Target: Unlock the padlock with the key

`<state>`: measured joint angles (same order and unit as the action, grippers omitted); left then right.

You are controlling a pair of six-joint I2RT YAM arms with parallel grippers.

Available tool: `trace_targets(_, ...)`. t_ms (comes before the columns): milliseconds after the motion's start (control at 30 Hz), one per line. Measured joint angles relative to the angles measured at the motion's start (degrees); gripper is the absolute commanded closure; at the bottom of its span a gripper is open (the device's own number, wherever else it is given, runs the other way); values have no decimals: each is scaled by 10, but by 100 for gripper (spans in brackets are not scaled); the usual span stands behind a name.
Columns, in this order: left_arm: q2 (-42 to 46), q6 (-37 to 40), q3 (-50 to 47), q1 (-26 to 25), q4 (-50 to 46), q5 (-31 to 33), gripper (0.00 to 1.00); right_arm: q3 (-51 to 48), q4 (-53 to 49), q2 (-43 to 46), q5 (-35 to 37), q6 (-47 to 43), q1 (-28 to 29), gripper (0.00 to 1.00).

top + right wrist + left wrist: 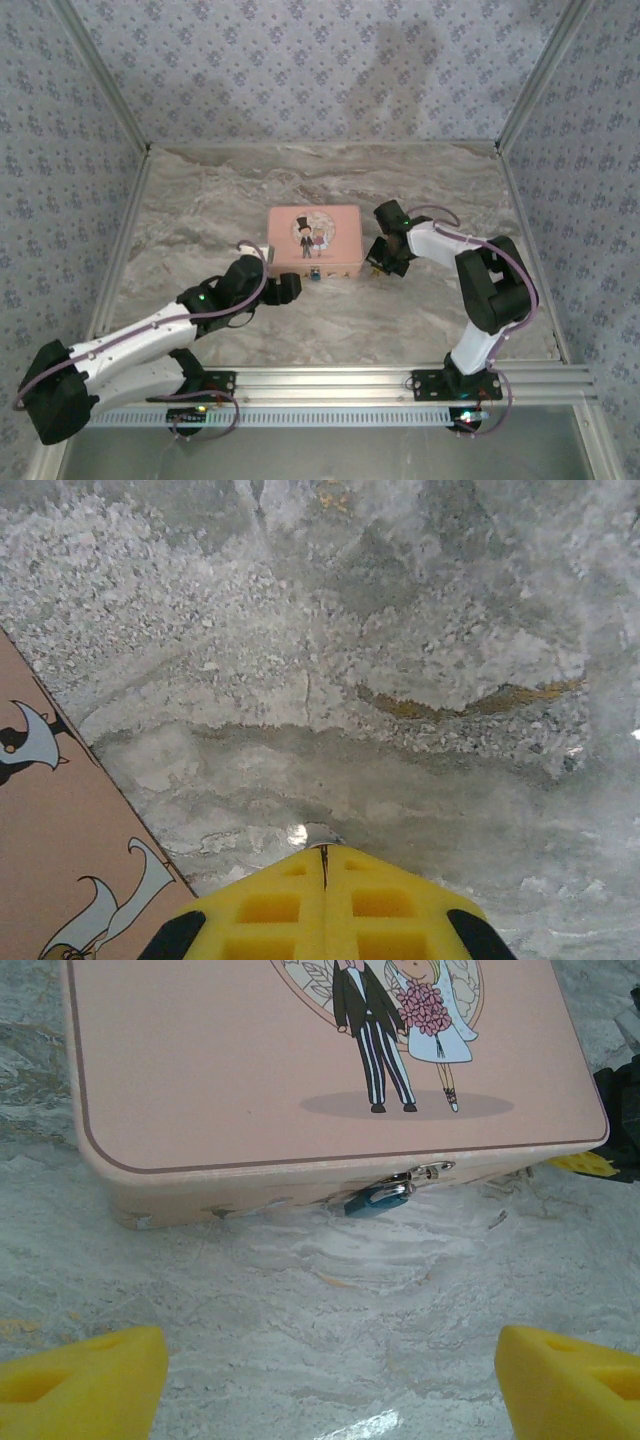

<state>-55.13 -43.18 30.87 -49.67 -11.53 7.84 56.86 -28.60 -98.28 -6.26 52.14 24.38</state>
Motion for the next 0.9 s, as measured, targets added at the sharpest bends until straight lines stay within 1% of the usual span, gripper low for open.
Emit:
trace_targets(167, 9, -5, -5, 0, -3, 6, 15, -9, 13, 8, -2, 0, -2, 100)
trace_targets(267, 12, -7, -6, 0, -4, 8, 15, -28, 15, 31, -2, 0, -7, 100)
trace_targets(400, 12, -7, -6, 0, -3, 8, 15, -45, 13, 93, 0, 0, -14, 100)
trace_targets(600, 10, -2, 1, 0, -4, 3, 15, -45, -4, 194, 0, 0, -22, 100)
trace_targets(733, -4, 7, 45, 0, -2, -12, 16, -30, -34, 252, 1, 0, -24, 100)
trace_targets(833, -20, 15, 87, 0, 8, -27, 21, -9, -48, 284, 3, -1, -24, 100)
trace_targets(900, -37, 22, 119, 0, 12, -40, 26, 7, -55, 303, 5, -3, -24, 100)
